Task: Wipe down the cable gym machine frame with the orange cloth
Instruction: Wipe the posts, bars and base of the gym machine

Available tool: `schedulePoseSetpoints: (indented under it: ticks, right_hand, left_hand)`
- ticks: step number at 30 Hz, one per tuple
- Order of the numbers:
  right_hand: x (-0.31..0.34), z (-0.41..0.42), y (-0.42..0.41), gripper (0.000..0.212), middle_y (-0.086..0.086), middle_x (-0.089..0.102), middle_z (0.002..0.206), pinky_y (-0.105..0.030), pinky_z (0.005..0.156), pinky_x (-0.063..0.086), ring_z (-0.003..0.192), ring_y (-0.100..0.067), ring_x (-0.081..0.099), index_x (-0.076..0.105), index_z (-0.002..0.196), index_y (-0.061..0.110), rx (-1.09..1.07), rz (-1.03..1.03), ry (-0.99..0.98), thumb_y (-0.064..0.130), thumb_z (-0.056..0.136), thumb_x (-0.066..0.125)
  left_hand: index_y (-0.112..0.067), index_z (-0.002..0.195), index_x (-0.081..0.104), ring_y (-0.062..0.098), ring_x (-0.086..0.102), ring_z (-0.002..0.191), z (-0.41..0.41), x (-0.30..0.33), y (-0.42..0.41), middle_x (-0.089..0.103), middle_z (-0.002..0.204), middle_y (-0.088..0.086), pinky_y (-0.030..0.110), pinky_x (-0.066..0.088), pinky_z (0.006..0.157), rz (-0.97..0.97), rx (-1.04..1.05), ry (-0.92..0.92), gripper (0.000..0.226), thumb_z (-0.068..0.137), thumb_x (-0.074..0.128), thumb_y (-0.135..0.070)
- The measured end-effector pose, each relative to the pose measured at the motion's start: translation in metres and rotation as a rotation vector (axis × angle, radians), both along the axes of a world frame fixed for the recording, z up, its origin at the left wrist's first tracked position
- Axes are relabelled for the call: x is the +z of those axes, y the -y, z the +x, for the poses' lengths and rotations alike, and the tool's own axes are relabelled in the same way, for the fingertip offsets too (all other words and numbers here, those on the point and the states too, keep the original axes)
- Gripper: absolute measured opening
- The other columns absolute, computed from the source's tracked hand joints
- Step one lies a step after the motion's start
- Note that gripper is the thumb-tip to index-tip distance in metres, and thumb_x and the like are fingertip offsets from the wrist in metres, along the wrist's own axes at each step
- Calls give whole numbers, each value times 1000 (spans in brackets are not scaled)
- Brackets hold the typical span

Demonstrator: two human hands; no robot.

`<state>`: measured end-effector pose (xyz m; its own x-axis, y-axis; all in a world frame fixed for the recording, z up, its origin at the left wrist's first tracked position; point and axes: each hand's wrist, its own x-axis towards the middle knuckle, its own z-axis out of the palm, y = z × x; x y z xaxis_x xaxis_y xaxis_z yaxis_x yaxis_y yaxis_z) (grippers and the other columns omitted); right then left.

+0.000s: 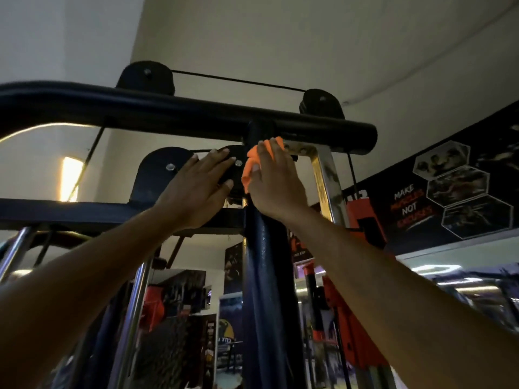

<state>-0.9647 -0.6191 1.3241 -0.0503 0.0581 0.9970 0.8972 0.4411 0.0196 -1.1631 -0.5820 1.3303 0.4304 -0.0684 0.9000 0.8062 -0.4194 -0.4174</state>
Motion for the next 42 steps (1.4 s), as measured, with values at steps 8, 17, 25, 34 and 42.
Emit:
schedulePoseSetpoints:
  ticks: [8, 17, 25, 34, 42]
  right_hand:
    - [-37, 17, -9, 63, 6, -3, 182, -50, 129, 19, 168, -24, -3, 11, 173, 32, 72, 25, 90, 38, 116, 39]
    - [31, 25, -6, 61, 4, -1, 182, -59, 131, 25, 168, -28, 2, 12, 173, 31, 198, -46, 37, 40, 117, 34]
    - [-83, 34, -10, 62, 10, -8, 181, -42, 126, 16, 167, -19, 0, 2, 173, 38, 123, -47, 70, 46, 117, 28]
    - [-90, 10, -1, 63, 6, -2, 182, -49, 129, 17, 168, -25, 0, 11, 174, 34, 56, -25, 25, 46, 117, 34]
    - [-107, 10, 9, 64, 5, -6, 182, -54, 128, 25, 167, -26, 1, 18, 173, 35, -53, -67, 43, 48, 114, 40]
  left_hand:
    - [-24, 170, 21, 11, -3, 164, 17, -11, -2, 12, 179, -3, 37, -5, 130, -49, -42, 104, 70, 107, 29, -52]
    - [-26, 170, 22, 7, -4, 162, 14, -6, 7, 11, 179, -5, 32, -7, 126, -134, -77, 87, 64, 111, 40, -44]
    - [-22, 171, 10, 10, -9, 163, 21, -29, -4, 2, 179, -4, 37, -8, 130, -63, -4, 90, 63, 115, 28, -45]
    - [-25, 171, 16, 16, -4, 165, 10, -41, -2, 6, 180, -1, 43, -4, 132, -67, 27, 16, 64, 111, 22, -47]
    - [-31, 171, 17, 21, -4, 166, 2, -59, -3, 6, 180, 0, 50, -1, 134, -42, 70, -69, 64, 110, 14, -51]
